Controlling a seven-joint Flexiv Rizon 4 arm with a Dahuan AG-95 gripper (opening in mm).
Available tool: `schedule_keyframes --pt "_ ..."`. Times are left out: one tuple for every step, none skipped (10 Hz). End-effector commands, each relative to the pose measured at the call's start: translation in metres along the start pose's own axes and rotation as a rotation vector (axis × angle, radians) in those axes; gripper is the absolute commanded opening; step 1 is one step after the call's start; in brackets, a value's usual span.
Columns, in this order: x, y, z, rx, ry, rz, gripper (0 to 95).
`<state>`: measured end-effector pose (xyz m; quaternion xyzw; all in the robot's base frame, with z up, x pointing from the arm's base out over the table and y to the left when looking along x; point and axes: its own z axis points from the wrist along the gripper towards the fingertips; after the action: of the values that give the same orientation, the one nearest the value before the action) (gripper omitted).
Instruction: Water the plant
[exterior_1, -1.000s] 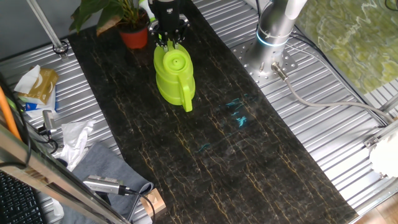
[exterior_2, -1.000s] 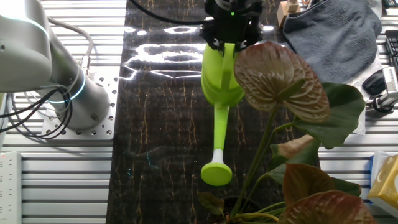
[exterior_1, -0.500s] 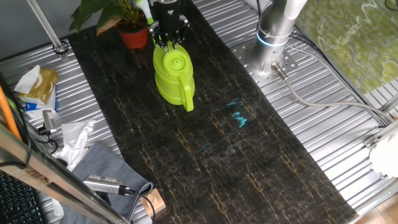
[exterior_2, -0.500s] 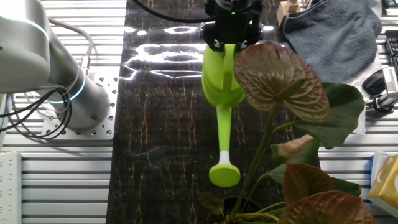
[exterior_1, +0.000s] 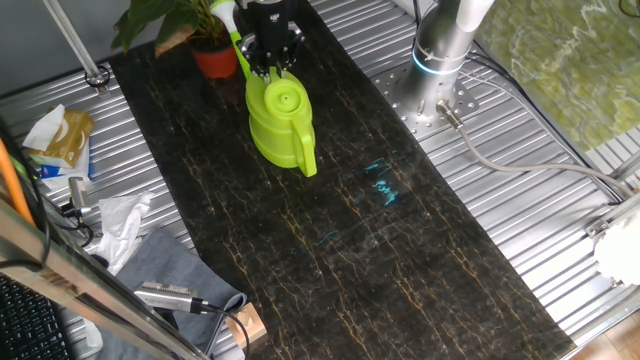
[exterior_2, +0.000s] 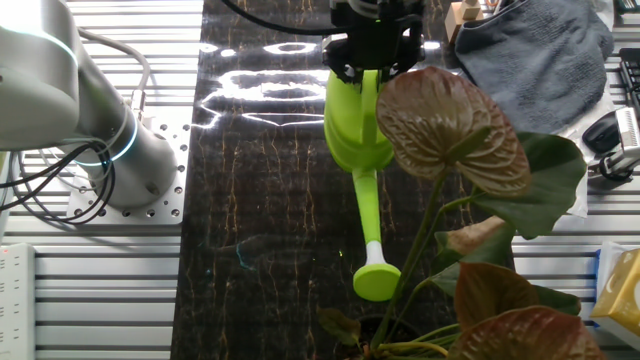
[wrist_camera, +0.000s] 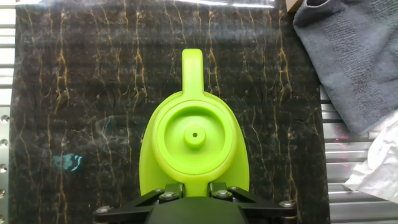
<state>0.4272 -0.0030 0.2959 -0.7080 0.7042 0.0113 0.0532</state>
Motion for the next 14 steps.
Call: schedule_keyframes --pt "-0.0001 0.0002 -0.0007 0.000 0.000 0.007 0.0" --pt "-0.0001 0.0002 -0.0007 0.002 0.001 0.009 0.0" --pt "-0.0001 0.0002 -0.0007 0.003 0.001 0.008 0.0" --pt "-0.0001 0.0002 -0.0007 0.003 0.001 0.008 0.0" --pt "-0.0001 0.0002 -0.0007 0.004 0.000 0.010 0.0" --pt "-0.0001 0.0002 -0.0007 0.006 -0.001 0.001 0.0" --pt "-0.0001 0.0002 -0.0007 0.006 -0.003 -0.004 0.0" --pt "-0.0001 0.0002 -0.0007 0.006 -0.009 -0.018 0.0" --pt "-0.0001 0.0002 -0.0007 0.007 -0.011 -0.021 0.0" --pt "-0.0001 0.0002 -0.0007 0.008 -0.011 -0.023 0.0" --pt "-0.0001 0.0002 -0.0007 0.011 -0.011 -0.027 0.0" --pt "-0.0001 0.0002 -0.0007 0.012 -0.012 -0.028 0.0" --pt "-0.0001 0.0002 -0.0007 0.012 -0.012 -0.029 0.0" --pt "-0.0001 0.0002 -0.0007 0.012 -0.013 -0.037 0.0"
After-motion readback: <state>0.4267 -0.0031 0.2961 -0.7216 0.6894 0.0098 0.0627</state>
